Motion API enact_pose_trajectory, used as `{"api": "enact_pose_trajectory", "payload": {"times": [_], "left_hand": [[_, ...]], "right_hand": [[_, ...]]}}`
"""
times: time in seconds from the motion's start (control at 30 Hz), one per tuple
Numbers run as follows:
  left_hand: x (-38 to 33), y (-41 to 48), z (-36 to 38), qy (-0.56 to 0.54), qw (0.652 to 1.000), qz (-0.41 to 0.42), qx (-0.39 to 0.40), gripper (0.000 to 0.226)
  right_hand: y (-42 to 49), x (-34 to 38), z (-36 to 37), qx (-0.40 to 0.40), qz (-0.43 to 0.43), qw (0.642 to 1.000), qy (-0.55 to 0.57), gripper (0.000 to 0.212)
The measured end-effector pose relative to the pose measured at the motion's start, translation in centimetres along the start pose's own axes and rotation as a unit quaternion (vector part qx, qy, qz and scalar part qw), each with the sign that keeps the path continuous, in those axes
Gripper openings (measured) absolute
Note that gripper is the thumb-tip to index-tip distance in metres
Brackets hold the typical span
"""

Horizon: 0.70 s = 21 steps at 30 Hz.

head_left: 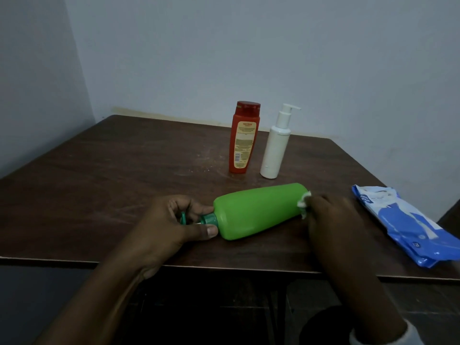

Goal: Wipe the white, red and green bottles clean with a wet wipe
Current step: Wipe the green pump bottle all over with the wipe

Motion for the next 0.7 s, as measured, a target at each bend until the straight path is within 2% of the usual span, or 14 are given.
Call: {"api": "enact_pose_trajectory", "payload": {"times": [0.07,0.17,0.23,0.3,0.33,0.37,0.43,0.5,0.6,0.7], "left_hand": [[0.1,-0.1,0.0,0.003,1.0,0.0,-0.002,0.024],[0.4,0.1,-0.1,0.005,1.0,-0.01,-0.001,0.03],[0.4,0.0,-0.3,0.014,1.0,-0.013,-0.003,0.04],[0.3,-0.1,-0.3,0.027,1.0,-0.01,0.001,0.039],[0.2,-0.1,-0.2,0.027,1.0,-0.007,0.001,0.034],[0.1,-0.2,-0.2,0.019,1.0,-0.004,-0.001,0.029],[0.1,-0.3,0.0,0.008,1.0,0.002,-0.004,0.025],[0.0,-0.3,0.1,0.018,1.0,0.005,-0.006,0.032],[-0.1,-0.3,0.0,0.045,0.999,0.015,-0.018,0.04],[-0.5,-0.5,0.1,0.079,0.996,0.032,-0.022,0.039]], "right_hand": [[-0.9,1.1,0.4,-0.015,-0.036,0.999,0.017,0.02],[-1.4,5.9,-0.1,-0.045,-0.157,0.981,0.107,0.029],[-2.4,9.9,-0.8,-0.018,-0.256,0.957,0.132,0.035],[-3.0,11.8,-0.8,0.005,-0.334,0.935,0.122,0.038],[-2.4,11.4,-0.7,0.012,-0.33,0.936,0.119,0.04],[-1.3,10.1,-0.5,0.018,-0.289,0.949,0.123,0.041],[1.5,5.7,-0.1,0.034,-0.152,0.982,0.108,0.036],[3.5,1.6,-0.3,0.06,-0.046,0.997,0.022,0.027],[4.7,1.0,-0.8,0.077,-0.018,0.997,0.003,0.021],[3.8,5.6,-0.4,0.141,-0.03,0.985,0.096,0.023]]}}
Point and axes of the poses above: each hand's wrist, its own y-axis towards the middle knuckle, its own z-axis out of the palm, x = y × z, the point moved 5 cm from there along y, towards the middle knuckle, and after that the axes turned 5 degrees about x, right-handed, at the moved point
